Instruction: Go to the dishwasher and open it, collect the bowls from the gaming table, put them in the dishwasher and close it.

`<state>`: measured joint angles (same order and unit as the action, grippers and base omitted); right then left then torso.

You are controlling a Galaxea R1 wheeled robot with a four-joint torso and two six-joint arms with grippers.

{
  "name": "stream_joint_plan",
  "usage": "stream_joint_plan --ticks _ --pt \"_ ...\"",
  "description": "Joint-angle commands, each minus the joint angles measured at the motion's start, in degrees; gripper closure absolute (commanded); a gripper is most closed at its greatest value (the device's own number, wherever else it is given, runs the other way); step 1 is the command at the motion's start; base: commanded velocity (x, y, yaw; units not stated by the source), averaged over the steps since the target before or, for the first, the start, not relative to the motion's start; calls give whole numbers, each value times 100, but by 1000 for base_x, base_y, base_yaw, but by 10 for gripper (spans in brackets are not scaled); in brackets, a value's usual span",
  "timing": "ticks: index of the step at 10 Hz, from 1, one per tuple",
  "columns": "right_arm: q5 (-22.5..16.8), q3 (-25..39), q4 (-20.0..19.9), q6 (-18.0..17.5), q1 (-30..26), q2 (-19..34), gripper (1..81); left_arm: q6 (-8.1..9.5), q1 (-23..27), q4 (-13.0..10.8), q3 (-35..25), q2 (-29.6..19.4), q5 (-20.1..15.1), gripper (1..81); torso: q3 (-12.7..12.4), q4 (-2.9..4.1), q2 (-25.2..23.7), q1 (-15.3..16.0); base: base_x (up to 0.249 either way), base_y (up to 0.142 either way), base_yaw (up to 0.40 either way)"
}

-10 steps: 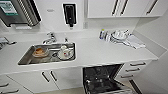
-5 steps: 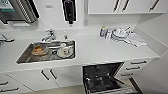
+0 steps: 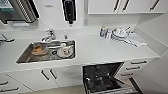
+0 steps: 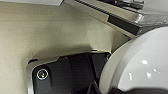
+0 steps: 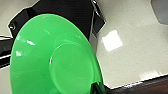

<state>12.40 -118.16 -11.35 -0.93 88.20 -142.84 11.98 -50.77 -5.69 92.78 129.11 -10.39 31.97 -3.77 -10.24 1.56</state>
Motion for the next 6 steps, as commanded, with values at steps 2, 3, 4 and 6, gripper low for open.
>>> stream_joint_plan --ticks 2,3,4,6 --pt "-431 137 19 -4 -96 200 811 375 1757 103 -287 546 -1387 811 0 0 0 0 0 0 0" --pt "-431 189 36 -13 -78 200 811 489 2021 103 -137 819 -1624 811 -161 0 0 2 0 0 0" --pt "-423 225 36 -13 -61 218 811 541 2215 103 37 1071 -1799 811 0 0 0 2 0 0 0" --pt "-414 251 45 -13 -61 218 811 646 2541 103 205 1354 -2028 811 257 0 5 7 0 0 0"
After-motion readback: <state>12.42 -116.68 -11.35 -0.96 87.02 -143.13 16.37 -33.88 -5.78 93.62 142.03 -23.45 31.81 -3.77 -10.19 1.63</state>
